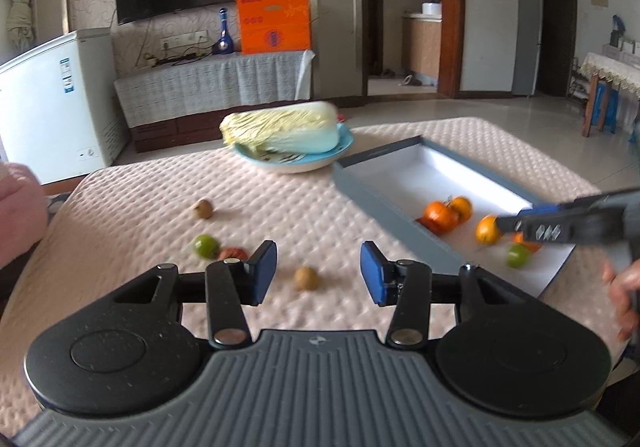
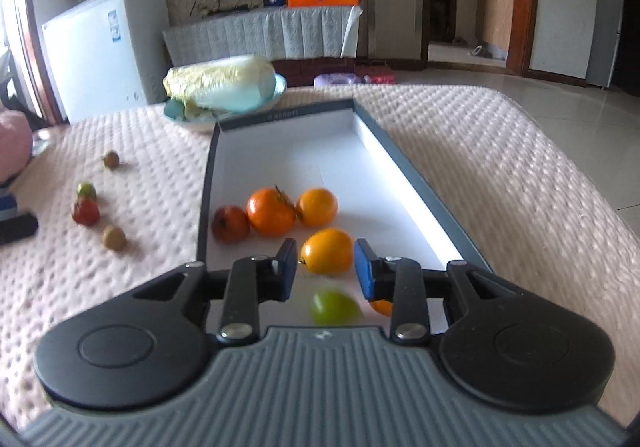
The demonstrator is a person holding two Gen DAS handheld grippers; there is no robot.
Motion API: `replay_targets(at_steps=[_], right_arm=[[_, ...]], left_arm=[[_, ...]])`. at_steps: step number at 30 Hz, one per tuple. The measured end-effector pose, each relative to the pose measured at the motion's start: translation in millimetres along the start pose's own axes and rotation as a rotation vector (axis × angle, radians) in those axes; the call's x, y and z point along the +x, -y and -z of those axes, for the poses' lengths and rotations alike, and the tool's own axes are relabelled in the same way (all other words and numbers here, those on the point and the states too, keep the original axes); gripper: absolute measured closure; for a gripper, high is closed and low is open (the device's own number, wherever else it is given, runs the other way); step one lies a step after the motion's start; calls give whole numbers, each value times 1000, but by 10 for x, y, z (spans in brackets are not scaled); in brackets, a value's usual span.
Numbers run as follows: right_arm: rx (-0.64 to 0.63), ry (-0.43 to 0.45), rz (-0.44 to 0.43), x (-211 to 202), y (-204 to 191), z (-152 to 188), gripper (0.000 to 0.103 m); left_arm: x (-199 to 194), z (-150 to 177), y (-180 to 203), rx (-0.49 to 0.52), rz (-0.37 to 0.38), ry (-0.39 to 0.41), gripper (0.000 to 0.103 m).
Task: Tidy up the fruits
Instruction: 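Open the right gripper to drop the green lime into the box, then move the left gripper to the red tomato while the right grasps a brown round fruit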
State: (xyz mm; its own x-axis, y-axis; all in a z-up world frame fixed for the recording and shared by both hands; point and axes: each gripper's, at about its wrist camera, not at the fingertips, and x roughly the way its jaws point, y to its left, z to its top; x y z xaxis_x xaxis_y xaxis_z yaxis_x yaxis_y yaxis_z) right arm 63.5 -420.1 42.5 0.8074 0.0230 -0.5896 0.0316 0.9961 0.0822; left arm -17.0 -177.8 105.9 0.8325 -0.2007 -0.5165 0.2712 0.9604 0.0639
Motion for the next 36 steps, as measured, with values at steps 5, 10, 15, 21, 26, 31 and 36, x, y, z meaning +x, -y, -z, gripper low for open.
replay_targets(at_steps=[5,10,15,21,26,31,36], right_arm=[[27,51,5,-67,-32,-55,66],[30,119,-49,-177,-145,-102,66],[-45,152,-136,-246,-434,-92,66],[-101,156,-247,-265,-778,-59,66],[-139,127,-296,-196,-1039,-18,66],[-197,79,-311,-54,-1291,45,66],[-226,11,-301,170,-1467,120,68]], left_arm=[[16,76,-179,-18,-47,-13,51],[38,127,-370,-55,-91,-19,51],[85,160,-520,-79,-127,-25,51],[121,180,-686,-110,-151,-23,50],[165,188,-828,-131,-174,-26,50],[164,194,-1027,-169,-196,-24,50],[172,214,-1144,-180,-191,-30,51]])
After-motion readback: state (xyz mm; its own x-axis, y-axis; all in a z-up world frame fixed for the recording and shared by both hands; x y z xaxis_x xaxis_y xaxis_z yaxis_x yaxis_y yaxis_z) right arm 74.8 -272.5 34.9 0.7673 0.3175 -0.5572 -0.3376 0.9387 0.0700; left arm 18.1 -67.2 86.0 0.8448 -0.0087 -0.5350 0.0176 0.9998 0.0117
